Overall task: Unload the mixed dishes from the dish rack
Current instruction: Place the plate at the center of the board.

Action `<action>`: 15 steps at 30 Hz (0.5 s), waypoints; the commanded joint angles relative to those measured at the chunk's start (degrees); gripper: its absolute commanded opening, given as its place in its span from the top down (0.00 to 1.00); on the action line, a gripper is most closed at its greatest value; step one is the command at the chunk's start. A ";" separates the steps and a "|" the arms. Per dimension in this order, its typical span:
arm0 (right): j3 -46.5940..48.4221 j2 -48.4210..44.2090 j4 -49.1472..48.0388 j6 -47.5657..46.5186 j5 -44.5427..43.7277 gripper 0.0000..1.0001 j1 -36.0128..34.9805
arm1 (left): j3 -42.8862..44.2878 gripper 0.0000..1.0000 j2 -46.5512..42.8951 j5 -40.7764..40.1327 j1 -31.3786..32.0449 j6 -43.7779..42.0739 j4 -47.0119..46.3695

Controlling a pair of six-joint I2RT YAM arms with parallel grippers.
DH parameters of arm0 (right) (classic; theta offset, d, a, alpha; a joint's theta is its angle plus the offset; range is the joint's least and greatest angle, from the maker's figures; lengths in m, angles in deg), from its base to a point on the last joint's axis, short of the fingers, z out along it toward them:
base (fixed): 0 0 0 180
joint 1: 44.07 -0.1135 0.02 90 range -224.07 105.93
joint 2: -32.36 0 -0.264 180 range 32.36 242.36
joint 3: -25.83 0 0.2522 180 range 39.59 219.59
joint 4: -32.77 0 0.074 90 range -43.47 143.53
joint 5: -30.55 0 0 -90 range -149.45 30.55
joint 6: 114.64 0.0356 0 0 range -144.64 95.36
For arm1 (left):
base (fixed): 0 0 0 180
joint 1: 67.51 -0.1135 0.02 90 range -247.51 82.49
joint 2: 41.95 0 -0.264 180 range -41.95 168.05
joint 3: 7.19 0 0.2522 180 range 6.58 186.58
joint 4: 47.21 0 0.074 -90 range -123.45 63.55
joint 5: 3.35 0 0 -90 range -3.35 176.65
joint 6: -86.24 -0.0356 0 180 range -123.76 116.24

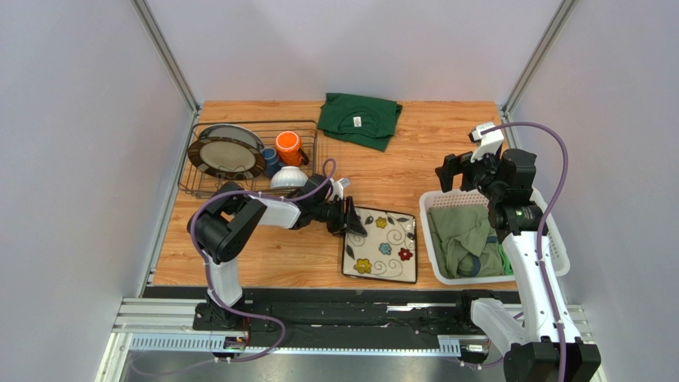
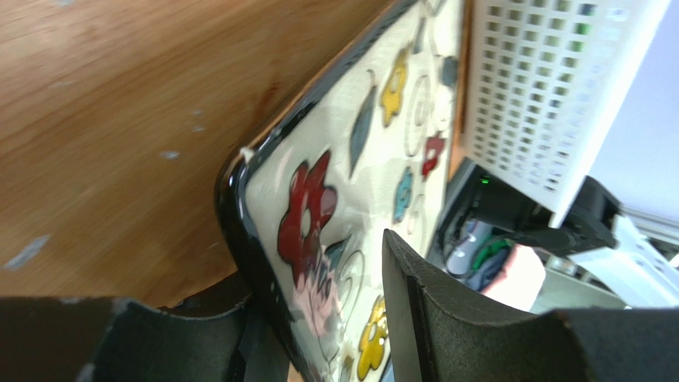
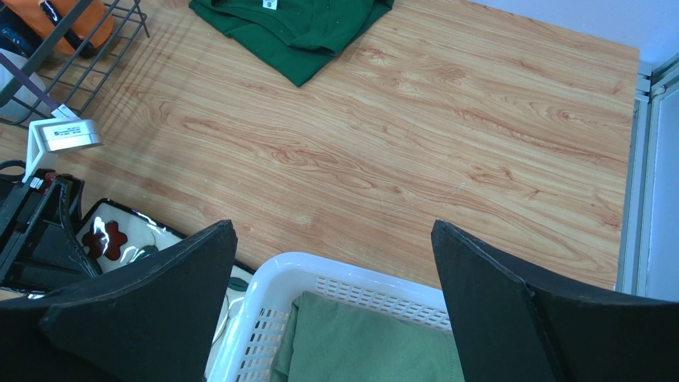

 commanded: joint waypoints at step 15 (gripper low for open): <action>0.44 -0.92 -1.68 -0.79 0.69 0.01 0.37 | 7.29 0.49 -8.06 -15.16 0.74 -15.06 19.52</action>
